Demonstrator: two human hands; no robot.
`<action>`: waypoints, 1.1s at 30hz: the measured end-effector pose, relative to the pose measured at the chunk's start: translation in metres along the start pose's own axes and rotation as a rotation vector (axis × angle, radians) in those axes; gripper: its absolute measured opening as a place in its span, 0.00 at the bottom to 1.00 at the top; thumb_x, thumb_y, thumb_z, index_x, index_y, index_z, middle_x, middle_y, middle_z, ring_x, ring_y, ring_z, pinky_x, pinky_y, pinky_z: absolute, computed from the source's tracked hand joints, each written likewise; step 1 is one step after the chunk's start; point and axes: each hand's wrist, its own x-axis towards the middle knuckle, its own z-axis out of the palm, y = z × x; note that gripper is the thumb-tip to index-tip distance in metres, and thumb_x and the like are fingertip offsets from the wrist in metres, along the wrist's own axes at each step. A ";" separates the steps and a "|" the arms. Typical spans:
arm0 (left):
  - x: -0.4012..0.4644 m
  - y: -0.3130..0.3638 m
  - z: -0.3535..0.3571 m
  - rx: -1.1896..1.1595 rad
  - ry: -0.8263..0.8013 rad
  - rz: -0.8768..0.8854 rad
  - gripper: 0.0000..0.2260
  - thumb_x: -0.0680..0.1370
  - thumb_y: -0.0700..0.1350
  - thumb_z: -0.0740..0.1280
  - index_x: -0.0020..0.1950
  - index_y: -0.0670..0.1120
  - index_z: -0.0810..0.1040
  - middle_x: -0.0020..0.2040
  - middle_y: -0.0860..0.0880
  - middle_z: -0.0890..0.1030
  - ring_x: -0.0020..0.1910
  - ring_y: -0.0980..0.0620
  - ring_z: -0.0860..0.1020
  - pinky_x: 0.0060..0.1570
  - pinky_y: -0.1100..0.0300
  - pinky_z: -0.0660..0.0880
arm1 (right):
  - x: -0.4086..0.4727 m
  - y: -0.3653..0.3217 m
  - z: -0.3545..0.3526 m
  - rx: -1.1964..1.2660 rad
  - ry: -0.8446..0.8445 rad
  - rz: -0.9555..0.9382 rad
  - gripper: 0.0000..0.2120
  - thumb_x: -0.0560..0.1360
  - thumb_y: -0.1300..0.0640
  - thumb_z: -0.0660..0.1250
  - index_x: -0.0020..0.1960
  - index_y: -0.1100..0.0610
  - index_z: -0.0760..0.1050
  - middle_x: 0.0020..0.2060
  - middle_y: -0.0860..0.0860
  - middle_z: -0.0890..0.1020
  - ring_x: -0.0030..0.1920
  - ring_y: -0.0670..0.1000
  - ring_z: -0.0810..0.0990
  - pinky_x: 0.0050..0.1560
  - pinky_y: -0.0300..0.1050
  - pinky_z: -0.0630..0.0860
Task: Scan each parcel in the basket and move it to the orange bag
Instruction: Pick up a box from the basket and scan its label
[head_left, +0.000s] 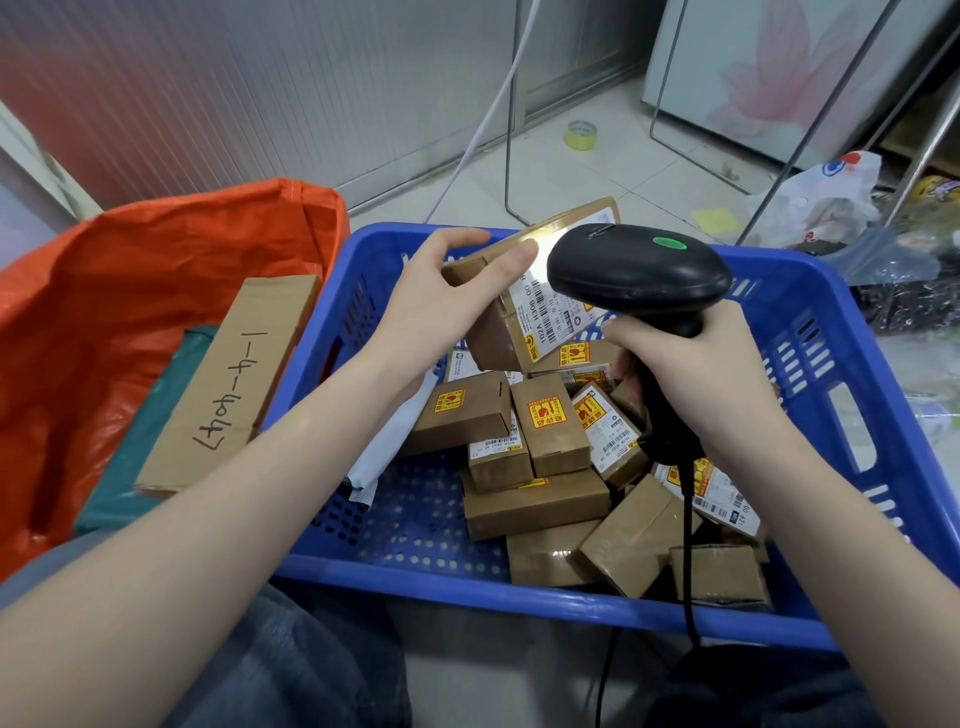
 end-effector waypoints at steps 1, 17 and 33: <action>0.001 -0.001 0.000 -0.004 0.001 -0.001 0.25 0.72 0.63 0.69 0.65 0.53 0.73 0.57 0.47 0.79 0.56 0.52 0.78 0.45 0.66 0.74 | 0.000 0.000 0.000 0.003 0.004 0.002 0.12 0.73 0.58 0.68 0.32 0.59 0.75 0.25 0.52 0.78 0.24 0.47 0.74 0.29 0.35 0.74; 0.001 0.019 -0.033 -0.034 0.151 0.009 0.21 0.73 0.54 0.72 0.63 0.50 0.73 0.45 0.54 0.81 0.40 0.63 0.79 0.34 0.73 0.72 | -0.005 -0.022 0.005 0.077 -0.061 0.002 0.14 0.73 0.51 0.69 0.49 0.63 0.79 0.25 0.55 0.77 0.28 0.51 0.76 0.35 0.44 0.76; -0.073 -0.010 -0.241 -0.010 0.530 -0.079 0.20 0.70 0.52 0.73 0.59 0.54 0.74 0.51 0.50 0.80 0.44 0.56 0.79 0.39 0.63 0.73 | -0.032 -0.088 0.122 0.091 -0.265 -0.092 0.08 0.74 0.56 0.69 0.41 0.59 0.74 0.23 0.50 0.75 0.27 0.47 0.74 0.33 0.41 0.72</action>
